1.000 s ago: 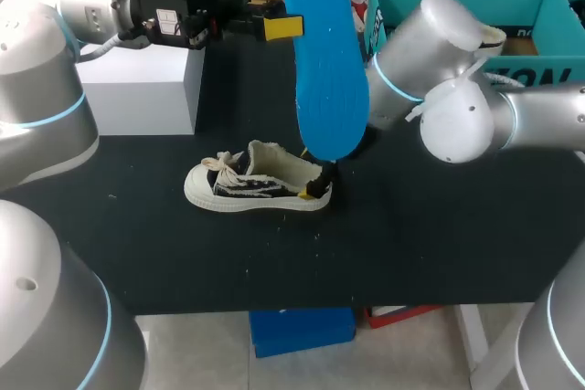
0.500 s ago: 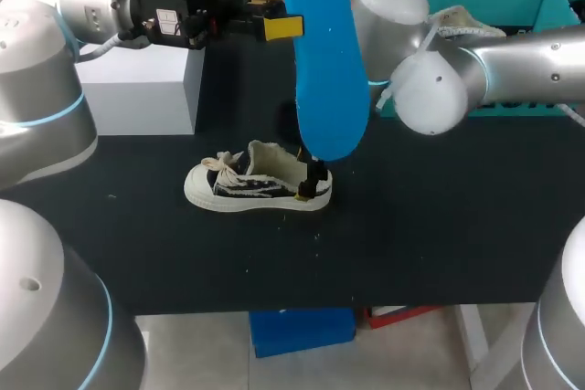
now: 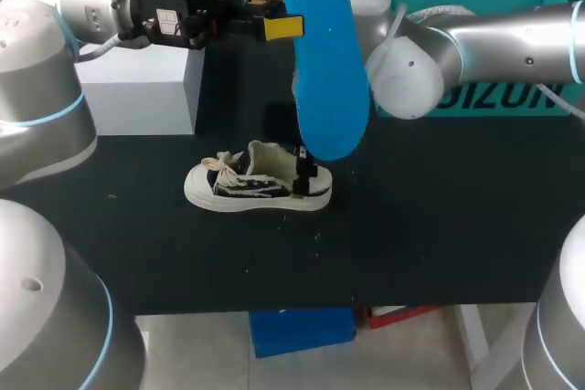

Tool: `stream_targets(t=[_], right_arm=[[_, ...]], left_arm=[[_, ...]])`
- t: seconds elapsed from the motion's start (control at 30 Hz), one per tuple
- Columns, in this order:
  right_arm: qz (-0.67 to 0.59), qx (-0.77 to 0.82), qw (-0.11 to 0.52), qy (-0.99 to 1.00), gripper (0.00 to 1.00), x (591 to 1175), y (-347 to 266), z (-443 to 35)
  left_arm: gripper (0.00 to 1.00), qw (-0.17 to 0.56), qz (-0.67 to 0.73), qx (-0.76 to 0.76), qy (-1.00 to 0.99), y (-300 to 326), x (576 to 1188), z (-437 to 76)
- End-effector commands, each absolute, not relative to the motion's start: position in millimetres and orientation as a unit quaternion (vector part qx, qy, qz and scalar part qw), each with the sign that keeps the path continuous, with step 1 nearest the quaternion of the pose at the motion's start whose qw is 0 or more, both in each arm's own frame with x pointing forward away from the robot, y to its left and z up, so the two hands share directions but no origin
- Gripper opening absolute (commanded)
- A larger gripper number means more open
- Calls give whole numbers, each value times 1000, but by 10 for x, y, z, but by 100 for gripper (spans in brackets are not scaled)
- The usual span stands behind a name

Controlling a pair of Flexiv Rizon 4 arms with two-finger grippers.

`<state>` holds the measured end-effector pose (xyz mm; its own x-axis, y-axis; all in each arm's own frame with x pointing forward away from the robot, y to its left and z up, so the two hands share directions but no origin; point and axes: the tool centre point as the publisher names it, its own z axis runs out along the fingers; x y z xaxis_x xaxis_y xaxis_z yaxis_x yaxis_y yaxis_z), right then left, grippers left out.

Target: Take the shoe out of the shoebox, open the shoe tongue, remove and reinsert the insole, then place the shoe into the shoebox

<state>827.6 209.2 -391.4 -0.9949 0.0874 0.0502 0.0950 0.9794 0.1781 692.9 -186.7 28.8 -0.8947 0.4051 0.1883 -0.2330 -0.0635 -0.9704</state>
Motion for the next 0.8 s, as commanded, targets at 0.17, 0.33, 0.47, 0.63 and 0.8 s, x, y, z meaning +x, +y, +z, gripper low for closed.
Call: stream_targets(t=[0.17, 0.33, 0.47, 0.63, 0.8], right_arm=[[-80, -48, 21, -995, 100, 8250, 2129, -3919], [-108, -47, 10, -993, 100, 8233, 2119, -3923], [-158, -36, -5, -987, 100, 8219, 2115, -3916], [-202, -20, -15, -979, 100, 8216, 2129, -3923], [-249, -6, -23, -968, 100, 8226, 2129, -3949]], left_arm=[[0, 219, 727, -66, -648, -1874, 6918, 273], [0, 219, 727, -66, -648, -1874, 6918, 273], [0, 219, 727, -66, -648, -1874, 6918, 273], [0, 219, 727, -66, -648, -1874, 6918, 273], [0, 219, 727, -66, -648, -1874, 6918, 273]])
